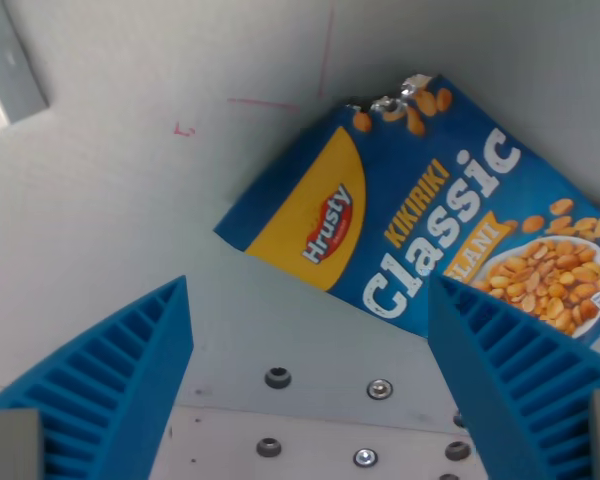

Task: Move in base negative y

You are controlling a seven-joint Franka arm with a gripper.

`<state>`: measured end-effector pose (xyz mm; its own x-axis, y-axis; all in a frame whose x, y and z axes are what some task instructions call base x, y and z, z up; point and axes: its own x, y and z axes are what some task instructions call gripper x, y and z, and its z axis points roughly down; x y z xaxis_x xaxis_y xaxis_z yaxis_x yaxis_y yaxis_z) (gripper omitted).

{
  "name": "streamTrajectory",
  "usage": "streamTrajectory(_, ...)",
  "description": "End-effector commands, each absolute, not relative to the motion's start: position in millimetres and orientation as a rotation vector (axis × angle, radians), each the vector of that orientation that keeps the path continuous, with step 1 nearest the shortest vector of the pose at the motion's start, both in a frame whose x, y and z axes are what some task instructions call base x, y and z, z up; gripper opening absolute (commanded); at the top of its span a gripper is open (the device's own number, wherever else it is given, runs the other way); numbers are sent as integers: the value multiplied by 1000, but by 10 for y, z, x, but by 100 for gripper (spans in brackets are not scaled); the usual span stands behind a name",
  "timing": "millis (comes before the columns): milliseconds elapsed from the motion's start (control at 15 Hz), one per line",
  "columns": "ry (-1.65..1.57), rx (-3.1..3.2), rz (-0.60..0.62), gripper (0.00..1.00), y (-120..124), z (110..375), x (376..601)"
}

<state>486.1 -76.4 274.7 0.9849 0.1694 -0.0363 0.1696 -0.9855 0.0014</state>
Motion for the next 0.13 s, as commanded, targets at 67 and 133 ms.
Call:
streamTrajectory(67, 299, 3124, -11, 100, -903, 2785, 4768)
streamTrajectory(133, 299, 3124, -11, 100, -955, 2785, 4761)
